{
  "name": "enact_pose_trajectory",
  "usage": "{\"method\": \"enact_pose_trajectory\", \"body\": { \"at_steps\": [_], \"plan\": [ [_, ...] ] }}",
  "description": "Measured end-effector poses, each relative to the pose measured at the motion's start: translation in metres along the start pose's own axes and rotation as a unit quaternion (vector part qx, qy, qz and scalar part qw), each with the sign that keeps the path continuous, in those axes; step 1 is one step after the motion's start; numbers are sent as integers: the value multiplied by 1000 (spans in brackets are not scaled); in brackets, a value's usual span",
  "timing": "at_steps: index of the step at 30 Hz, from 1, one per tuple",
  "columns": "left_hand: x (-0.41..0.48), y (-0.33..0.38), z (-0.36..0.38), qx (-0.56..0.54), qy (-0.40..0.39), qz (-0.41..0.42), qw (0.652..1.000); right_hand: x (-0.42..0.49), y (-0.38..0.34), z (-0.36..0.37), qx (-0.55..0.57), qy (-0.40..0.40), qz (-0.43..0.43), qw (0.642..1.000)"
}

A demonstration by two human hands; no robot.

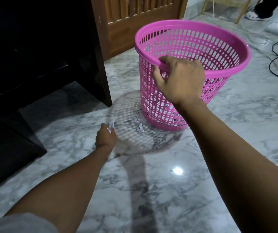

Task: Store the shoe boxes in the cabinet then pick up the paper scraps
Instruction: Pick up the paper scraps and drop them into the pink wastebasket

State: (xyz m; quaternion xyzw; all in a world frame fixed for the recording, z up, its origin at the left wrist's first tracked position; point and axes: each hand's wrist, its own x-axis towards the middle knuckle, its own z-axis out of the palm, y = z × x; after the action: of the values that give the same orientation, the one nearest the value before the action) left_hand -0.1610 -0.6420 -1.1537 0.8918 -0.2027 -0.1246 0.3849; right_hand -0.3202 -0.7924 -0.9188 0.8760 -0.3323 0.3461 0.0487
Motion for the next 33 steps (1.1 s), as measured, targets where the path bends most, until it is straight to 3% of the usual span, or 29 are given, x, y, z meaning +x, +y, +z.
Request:
{"method": "enact_pose_trajectory", "body": {
  "at_steps": [4, 16, 22, 27, 33],
  "plan": [
    [15, 3, -5, -26, -34, -49, 998, 0, 1, 2, 10, 14, 1, 1000],
    [36, 0, 5, 96, -83, -15, 992, -1, 2, 2, 9, 6, -3, 1000],
    [27, 15, 8, 6, -122, -7, 993, -1, 2, 1, 14, 0, -6, 1000],
    [26, 32, 15, -25, -157, 48, 986, -2, 9, -2, 16, -3, -10, 1000],
    [17, 54, 42, -20, -214, 12, 977, -4, 19, -5, 11, -1, -18, 1000]
  ]
}}
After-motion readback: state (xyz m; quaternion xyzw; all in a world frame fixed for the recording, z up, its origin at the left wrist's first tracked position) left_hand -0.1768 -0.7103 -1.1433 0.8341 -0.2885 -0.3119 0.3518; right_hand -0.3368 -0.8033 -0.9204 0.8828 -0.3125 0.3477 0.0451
